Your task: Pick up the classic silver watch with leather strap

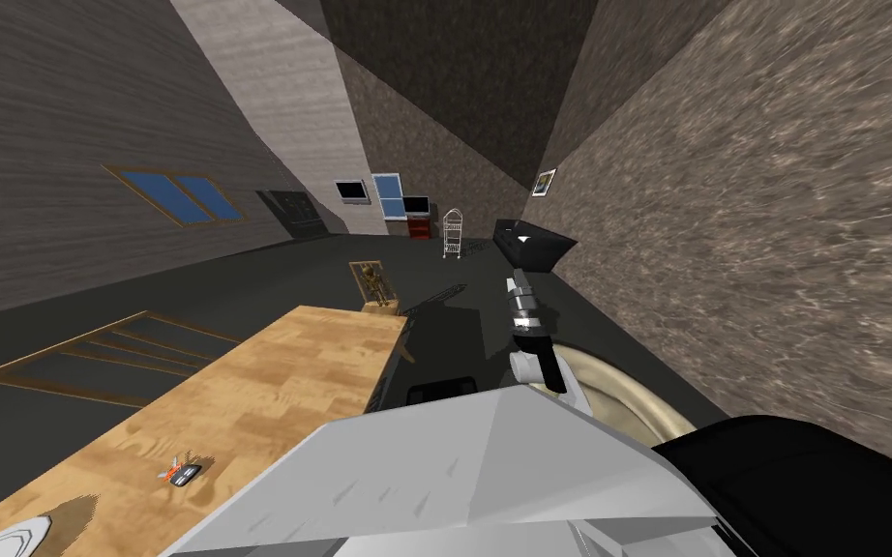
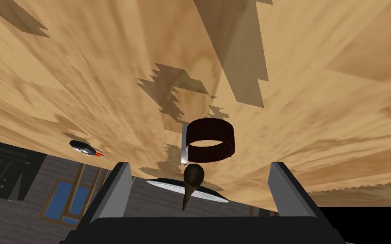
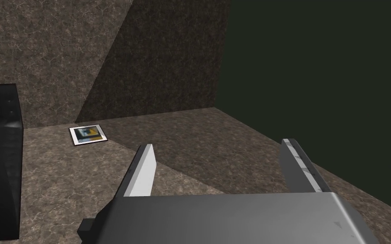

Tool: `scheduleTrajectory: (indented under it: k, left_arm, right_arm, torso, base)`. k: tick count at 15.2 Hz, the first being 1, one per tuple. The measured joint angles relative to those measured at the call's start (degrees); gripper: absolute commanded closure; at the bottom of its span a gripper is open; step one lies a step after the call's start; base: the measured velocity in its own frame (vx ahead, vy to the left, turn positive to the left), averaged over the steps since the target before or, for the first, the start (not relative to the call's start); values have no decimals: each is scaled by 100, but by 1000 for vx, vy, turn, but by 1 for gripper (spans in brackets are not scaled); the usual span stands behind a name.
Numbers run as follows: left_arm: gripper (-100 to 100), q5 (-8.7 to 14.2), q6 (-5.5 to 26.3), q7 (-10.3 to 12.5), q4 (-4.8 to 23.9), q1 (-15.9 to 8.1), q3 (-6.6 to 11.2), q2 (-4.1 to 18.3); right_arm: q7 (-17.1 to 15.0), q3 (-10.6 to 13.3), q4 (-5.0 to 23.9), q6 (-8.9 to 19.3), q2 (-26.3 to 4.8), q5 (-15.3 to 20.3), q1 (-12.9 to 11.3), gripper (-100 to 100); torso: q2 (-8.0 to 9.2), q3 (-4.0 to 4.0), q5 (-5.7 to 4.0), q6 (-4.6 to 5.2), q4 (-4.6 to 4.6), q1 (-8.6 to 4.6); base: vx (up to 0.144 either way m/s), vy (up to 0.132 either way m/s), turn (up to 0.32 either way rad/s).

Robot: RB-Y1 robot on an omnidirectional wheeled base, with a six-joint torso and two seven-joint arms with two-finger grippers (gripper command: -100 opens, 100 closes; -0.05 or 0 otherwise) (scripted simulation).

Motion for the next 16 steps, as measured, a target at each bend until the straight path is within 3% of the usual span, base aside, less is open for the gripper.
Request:
scheduleTrajectory:
  k: [3,5,6,11,16]
  left_arm:
    - [-100,53,12,-195,364,-400,18,-9]
    - [-100,69,116,-240,205,-382,-11,-58]
    - [100,70,149,-232,173,-373,-16,-62]
    - [100,31,116,-280,165,-362,-55,-46]
    - [100,17,-16,-84,147,-114,15,-8]
  right_arm:
    - [0,0,0,0,0,0,-1,0]
    - [0,0,0,0,0,0,-1,0]
    - [0,0,0,0,0,0,-1,0]
    - [0,0,0,0,0,0,-1,0]
    - [0,1,0,0,1,0,0,0]
  torso:
    - [38,22,6,2,9,22]
    - [46,27,5,-1,10,20]
    - [41,24,3,-1,10,12]
    - [27,23,-3,-26,21,-6]
    - [5,12,-11,-20,19,-38]
  base:
    - [-64,70,-13]
    - [-38,41,-5]
    - [-10,11,-2]
    - [0,-7,-9]
    - [54,-63,25]
